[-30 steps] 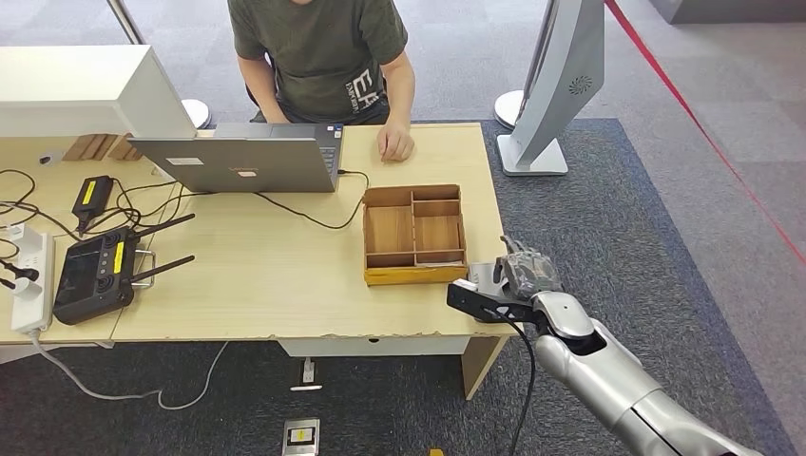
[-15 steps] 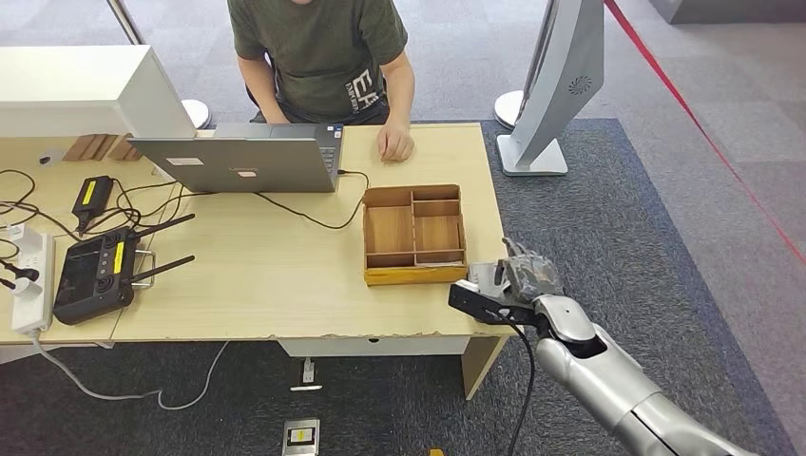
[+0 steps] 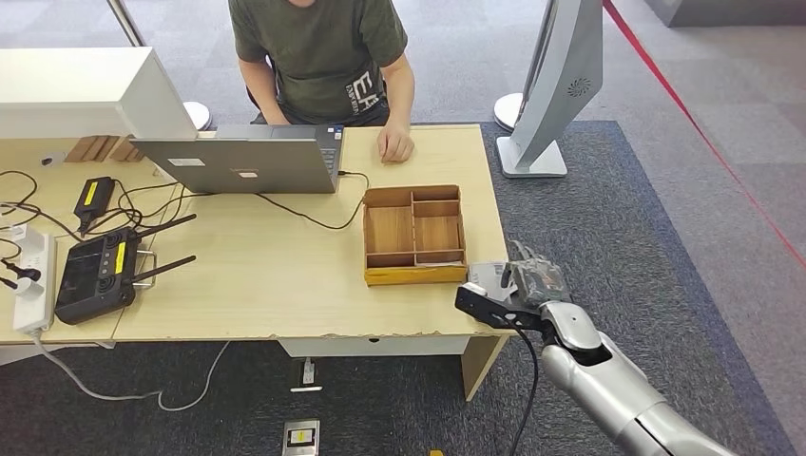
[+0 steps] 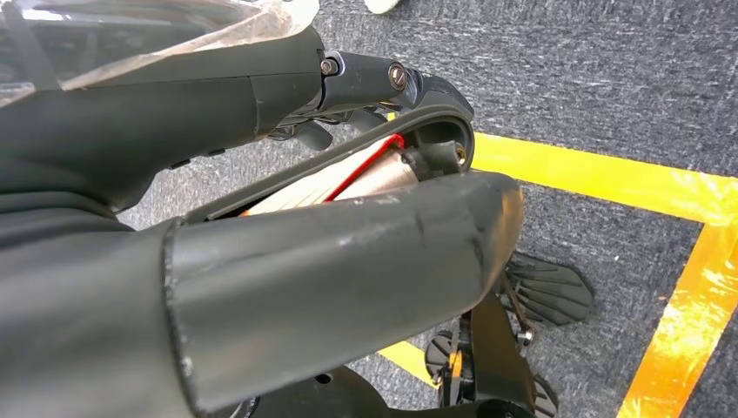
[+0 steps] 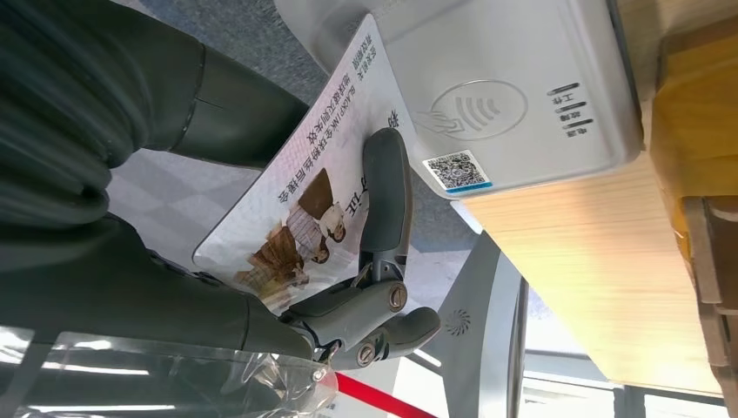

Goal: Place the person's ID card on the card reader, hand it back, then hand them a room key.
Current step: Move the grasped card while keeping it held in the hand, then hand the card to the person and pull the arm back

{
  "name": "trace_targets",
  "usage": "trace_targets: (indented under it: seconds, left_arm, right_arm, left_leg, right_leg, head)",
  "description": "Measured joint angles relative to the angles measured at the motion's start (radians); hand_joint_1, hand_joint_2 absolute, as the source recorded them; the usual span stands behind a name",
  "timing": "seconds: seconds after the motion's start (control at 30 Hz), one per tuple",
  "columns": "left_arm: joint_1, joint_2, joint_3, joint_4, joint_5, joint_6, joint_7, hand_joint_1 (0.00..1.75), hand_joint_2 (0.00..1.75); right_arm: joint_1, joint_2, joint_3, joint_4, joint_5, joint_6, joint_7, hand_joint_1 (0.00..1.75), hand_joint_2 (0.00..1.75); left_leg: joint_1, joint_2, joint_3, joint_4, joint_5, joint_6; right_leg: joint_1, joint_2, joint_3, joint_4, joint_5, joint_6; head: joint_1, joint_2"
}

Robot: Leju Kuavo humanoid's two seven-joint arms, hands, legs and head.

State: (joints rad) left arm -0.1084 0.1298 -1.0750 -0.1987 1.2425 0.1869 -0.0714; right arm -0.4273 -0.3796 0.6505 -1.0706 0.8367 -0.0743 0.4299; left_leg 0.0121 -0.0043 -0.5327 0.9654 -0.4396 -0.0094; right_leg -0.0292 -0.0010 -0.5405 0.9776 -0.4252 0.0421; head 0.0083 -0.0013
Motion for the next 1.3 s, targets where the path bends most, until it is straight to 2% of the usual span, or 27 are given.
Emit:
trace_targets:
  seconds: [0.33,0.57,0.7,0.97,1.3]
  left_arm:
    - [0.000,0.000,0.000,0.000,0.002,-0.001,-0.004,0.00,0.00]
    - [0.001,0.000,0.000,0.000,-0.001,-0.008,-0.005,0.00,0.00]
    - [0.000,0.000,0.000,0.000,-0.005,-0.012,-0.011,0.00,0.00]
    - [-0.001,0.000,0.000,0.000,-0.016,-0.021,-0.025,0.00,0.00]
    - [-0.001,0.001,0.000,0.000,-0.018,-0.023,-0.027,0.00,0.00]
  right_arm:
    - [0.002,0.002,-0.023,0.001,0.027,0.015,-0.016,1.75,1.75]
    - [-0.021,-0.015,-0.034,-0.047,0.048,0.078,0.014,1.75,1.75]
    - [-0.073,-0.030,-0.033,-0.115,0.048,0.110,0.035,1.75,1.75]
    - [-0.255,-0.032,-0.002,-0.269,0.045,0.197,0.066,1.75,1.75]
    - [-0.288,-0.031,0.039,-0.354,0.057,0.189,0.068,1.75,1.75]
  left_leg:
    - [0.000,0.000,0.001,0.000,0.000,0.000]
    - [0.000,0.000,-0.001,0.000,0.000,0.000]
    - [0.000,0.000,-0.003,0.000,0.000,0.000]
    - [0.000,0.000,-0.003,0.000,0.001,-0.001]
    - [0.000,0.000,-0.004,0.000,0.001,-0.001]
  right_leg:
    - [0.000,0.000,0.001,0.000,0.000,0.000]
    - [0.000,0.000,0.000,0.000,0.001,0.000]
    - [0.000,0.001,-0.002,0.001,0.002,-0.001]
    - [0.000,0.001,-0.003,0.001,0.002,-0.002]
    - [0.000,0.001,-0.004,0.001,0.002,-0.002]
  head:
    - [0.000,0.000]
    - [0.000,0.000]
    - [0.000,0.000]
    - [0.000,0.000]
    - [0.000,0.000]
